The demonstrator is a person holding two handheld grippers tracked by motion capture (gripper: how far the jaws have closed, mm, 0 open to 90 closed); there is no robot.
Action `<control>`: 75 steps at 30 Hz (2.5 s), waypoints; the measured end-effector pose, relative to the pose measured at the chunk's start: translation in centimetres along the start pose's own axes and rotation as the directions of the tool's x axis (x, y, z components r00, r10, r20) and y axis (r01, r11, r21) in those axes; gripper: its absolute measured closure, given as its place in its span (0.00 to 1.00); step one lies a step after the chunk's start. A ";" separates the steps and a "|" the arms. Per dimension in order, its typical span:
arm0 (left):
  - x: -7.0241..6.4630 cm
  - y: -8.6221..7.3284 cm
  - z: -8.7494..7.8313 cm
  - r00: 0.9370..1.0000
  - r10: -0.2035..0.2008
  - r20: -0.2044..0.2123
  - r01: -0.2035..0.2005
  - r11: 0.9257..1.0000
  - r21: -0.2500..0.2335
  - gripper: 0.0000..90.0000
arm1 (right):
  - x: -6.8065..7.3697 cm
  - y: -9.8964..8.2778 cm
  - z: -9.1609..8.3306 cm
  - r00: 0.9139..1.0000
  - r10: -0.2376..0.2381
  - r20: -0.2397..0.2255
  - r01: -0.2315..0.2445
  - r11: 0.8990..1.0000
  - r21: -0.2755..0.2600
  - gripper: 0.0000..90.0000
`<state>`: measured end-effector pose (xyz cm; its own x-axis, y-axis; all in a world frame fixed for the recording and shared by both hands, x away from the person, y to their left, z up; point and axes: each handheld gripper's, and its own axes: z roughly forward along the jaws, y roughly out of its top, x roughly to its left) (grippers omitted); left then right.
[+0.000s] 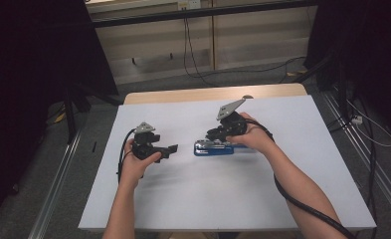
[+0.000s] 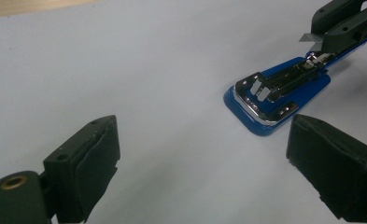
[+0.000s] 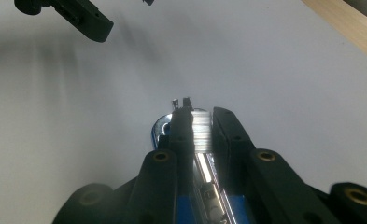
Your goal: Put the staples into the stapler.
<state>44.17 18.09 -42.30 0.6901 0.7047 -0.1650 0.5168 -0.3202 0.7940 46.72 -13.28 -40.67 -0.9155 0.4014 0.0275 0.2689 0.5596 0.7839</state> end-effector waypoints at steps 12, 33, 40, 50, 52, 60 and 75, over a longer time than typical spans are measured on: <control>0.3 -0.3 -0.3 1.000 -0.013 -0.007 0.013 1.000 -0.002 0.11 | -0.6 0.3 1.0 0.998 -0.043 -0.048 0.044 0.999 0.020 0.88; 0.6 -0.4 -0.3 1.000 -0.009 -0.018 0.009 1.000 -0.001 0.11 | -1.5 0.8 2.3 0.993 -0.074 -0.090 0.080 0.995 0.064 0.88; 0.6 -0.4 -0.3 1.000 -0.015 -0.019 0.015 1.000 -0.002 0.11 | -1.4 0.9 2.7 0.992 -0.085 -0.096 0.093 0.992 0.081 0.88; 0.7 -0.4 -0.3 1.000 -0.015 -0.019 0.015 1.000 0.002 0.11 | -1.3 0.8 3.3 0.988 -0.097 -0.120 0.108 0.990 0.089 0.88; 0.7 -0.4 -0.3 1.000 -0.016 -0.020 0.016 1.000 0.001 0.11 | -1.3 0.8 3.4 0.988 -0.095 -0.120 0.106 0.990 0.091 0.88; 0.8 -0.5 -0.4 1.000 -0.021 -0.021 0.021 1.000 -0.001 0.11 | -1.2 0.6 3.8 0.986 -0.093 -0.137 0.106 0.990 0.095 0.88; 0.8 -0.5 -0.3 1.000 -0.022 -0.022 0.022 1.000 0.003 0.11 | -1.3 0.6 3.6 0.986 -0.095 -0.141 0.107 0.991 0.085 0.88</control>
<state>44.32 18.98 -42.65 0.6675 0.7250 -0.1697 0.5336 -0.3068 0.7882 49.16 -10.85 -42.52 -0.9697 0.2408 0.0401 0.1938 0.6592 0.7266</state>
